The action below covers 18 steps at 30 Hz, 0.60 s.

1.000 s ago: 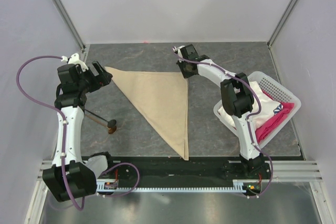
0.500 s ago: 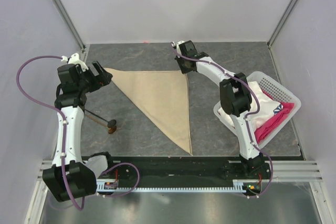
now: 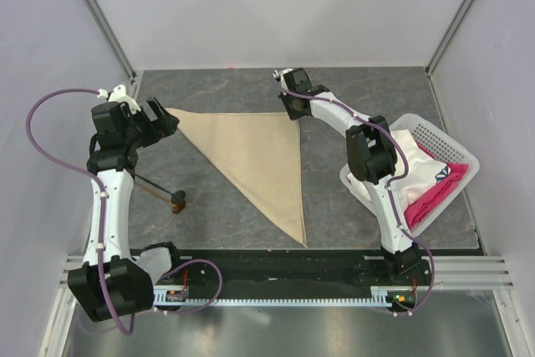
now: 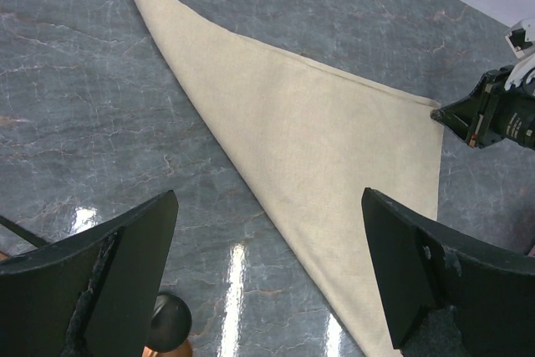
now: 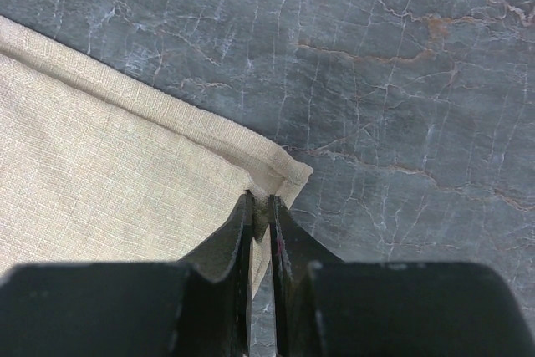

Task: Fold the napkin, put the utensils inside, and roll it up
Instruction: Grab a utensil with the left arm

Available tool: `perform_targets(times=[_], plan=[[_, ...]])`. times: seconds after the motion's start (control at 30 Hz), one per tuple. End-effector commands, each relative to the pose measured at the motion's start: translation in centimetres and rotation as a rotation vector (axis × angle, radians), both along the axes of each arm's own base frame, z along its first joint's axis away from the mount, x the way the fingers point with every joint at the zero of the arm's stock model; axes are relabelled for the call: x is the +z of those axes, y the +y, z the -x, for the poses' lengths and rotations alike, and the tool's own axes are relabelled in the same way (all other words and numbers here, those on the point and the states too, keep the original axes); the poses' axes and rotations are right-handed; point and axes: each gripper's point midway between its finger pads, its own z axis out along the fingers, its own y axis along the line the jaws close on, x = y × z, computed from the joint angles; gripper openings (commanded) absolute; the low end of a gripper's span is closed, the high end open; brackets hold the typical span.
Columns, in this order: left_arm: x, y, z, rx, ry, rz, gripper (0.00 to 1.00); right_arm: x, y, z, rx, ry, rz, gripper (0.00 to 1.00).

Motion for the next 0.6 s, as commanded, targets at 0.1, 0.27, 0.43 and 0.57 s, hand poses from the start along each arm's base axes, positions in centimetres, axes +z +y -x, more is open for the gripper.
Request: perform_targets(times=[0.1, 0.27, 0.43, 0.57], plan=[[0.6, -0.5, -0.5, -0.014, -0.034, 0.018, 0.99, 2.8, 0.1, -1.8, -0.015, -0.084, 0.006, 0.0], [0.6, -0.5, -0.5, -0.013, -0.032, 0.016, 0.98, 2.5, 0.1, -2.3, -0.022, -0.09, 0.014, 0.0], [0.5, -0.5, -0.5, -0.015, -0.031, 0.016, 0.99, 2.0, 0.1, -2.7, -0.02, -0.093, 0.018, 0.0], [0.2, -0.4, -0.6, -0.01, -0.022, 0.014, 0.98, 1.7, 0.3, -3.1, -0.02, -0.097, 0.023, 0.04]])
